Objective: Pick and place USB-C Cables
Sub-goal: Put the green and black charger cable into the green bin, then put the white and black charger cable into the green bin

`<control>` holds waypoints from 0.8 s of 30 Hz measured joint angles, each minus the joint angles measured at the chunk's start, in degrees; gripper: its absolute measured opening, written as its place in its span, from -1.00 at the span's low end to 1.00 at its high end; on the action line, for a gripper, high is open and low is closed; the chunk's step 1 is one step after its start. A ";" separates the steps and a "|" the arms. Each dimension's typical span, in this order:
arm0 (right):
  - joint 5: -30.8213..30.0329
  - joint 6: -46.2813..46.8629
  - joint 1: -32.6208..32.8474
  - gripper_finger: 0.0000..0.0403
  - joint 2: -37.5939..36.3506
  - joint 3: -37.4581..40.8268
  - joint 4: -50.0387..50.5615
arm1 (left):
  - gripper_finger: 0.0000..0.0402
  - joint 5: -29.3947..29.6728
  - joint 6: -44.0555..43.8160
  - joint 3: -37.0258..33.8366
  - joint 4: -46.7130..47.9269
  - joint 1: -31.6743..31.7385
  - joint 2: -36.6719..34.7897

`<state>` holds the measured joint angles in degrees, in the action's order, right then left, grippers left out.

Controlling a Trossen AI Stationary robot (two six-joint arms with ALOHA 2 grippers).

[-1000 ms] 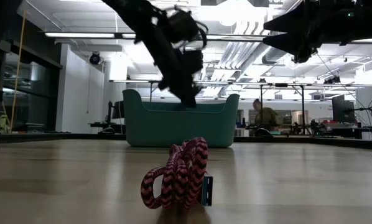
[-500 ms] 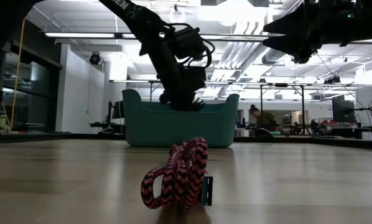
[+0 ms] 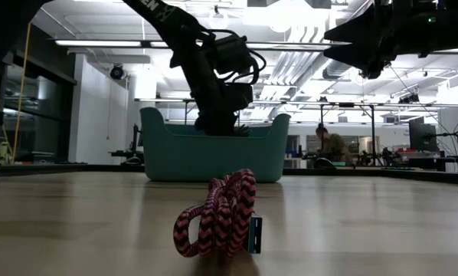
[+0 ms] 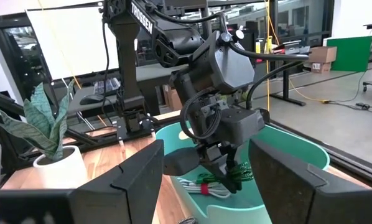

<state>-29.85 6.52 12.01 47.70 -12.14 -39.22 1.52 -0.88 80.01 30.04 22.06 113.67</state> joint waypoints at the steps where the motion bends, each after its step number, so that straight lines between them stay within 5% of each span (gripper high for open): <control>1: 0.00 0.26 0.00 0.13 0.00 0.00 0.01 | -0.86 0.00 -0.21 0.00 0.00 0.00 0.00; 10: -0.01 0.31 0.00 0.13 0.02 -0.02 0.23 | -0.74 0.25 0.49 -0.02 0.21 -0.04 -0.02; 24: 0.00 0.10 0.00 0.13 0.02 -0.02 0.41 | -0.08 0.83 -0.40 3.04 3.59 0.23 -0.04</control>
<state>-29.85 6.61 12.01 47.72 -12.16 -38.81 2.35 -1.28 83.04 33.63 22.29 113.62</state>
